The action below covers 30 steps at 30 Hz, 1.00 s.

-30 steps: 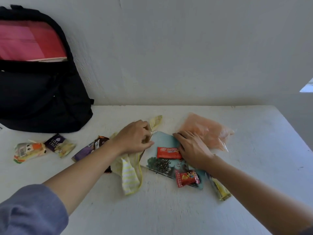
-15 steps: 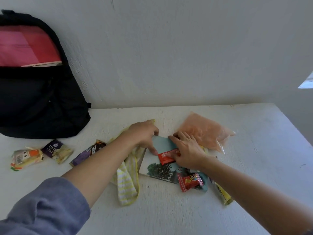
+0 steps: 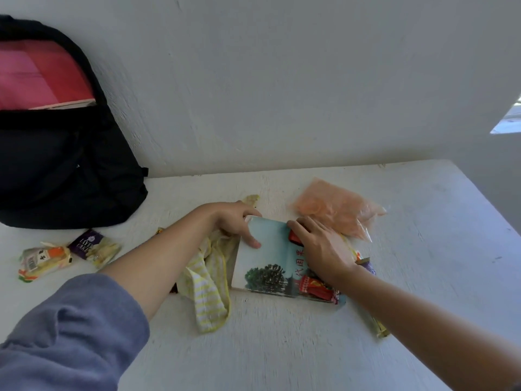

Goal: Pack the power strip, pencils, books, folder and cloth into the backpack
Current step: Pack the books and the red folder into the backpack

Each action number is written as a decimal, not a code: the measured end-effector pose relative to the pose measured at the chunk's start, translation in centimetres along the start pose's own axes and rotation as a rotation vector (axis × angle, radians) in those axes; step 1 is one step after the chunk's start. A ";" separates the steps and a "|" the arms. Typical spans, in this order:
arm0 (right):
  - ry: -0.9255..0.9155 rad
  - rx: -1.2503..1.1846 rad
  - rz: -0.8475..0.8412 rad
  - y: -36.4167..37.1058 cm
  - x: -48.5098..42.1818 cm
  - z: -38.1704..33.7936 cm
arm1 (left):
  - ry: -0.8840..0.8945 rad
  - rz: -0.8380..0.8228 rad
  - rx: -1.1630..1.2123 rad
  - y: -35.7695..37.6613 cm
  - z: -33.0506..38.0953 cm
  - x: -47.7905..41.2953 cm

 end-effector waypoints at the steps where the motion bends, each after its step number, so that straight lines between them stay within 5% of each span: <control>1: 0.022 -0.005 0.001 -0.1 0.0 0.4 | 0.021 0.019 0.133 -0.1 -0.2 0.3; 5: 0.088 -0.112 0.010 -0.7 -0.6 1.3 | 0.115 0.151 0.505 -1.1 0.0 1.7; 12: 0.216 -0.307 -0.012 -2.1 -0.7 1.5 | 0.248 0.277 0.656 -3.9 2.2 3.4; 18: 0.470 -1.010 -0.153 -4.2 -1.8 1.4 | 0.409 0.439 0.508 -8.1 7.1 6.6; 26: 0.419 -1.084 -0.027 -8.4 -5.8 0.3 | 0.528 0.534 0.223 -11.8 12.8 11.0; 30: 0.427 -1.222 -0.036 -8.3 -6.4 -1.0 | 0.385 0.608 0.065 -13.2 12.2 12.9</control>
Point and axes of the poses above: each hand's wrist, its own x-axis away from the middle knuckle, its own y-axis out of the palm, z = x × y, the point moved 6 cm from there along -x, towards the middle knuckle, and after that the axes turned 7 degrees about y, right-handed, at the moved point
